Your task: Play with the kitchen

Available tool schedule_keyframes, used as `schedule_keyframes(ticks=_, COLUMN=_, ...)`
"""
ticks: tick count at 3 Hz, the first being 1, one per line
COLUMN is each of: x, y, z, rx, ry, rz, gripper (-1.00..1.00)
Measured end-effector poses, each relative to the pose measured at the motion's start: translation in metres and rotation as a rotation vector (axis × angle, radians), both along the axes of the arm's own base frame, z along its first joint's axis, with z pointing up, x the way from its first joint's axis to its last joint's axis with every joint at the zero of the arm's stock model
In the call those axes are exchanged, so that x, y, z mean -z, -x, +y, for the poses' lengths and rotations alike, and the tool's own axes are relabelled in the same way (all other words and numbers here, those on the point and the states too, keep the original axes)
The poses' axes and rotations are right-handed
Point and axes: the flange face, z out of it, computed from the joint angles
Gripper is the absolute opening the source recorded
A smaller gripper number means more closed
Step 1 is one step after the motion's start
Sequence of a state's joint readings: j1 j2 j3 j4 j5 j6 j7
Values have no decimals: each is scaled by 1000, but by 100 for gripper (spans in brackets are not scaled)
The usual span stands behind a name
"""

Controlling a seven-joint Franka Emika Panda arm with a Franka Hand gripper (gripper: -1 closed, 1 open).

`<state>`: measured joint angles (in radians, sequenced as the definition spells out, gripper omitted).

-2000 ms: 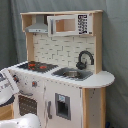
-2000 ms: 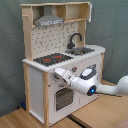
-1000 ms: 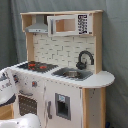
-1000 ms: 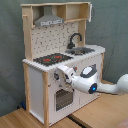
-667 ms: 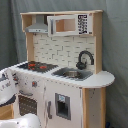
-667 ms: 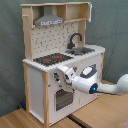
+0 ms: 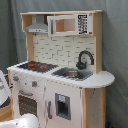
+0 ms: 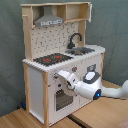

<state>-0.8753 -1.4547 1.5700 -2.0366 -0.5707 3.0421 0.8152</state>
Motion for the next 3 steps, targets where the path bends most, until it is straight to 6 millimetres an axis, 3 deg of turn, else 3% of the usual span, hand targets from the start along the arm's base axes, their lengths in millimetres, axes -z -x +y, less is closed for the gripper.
schedule_keyframes(ticks=3, x=-11, y=6, z=-26, rx=123, ry=253, rz=-80, gripper=100)
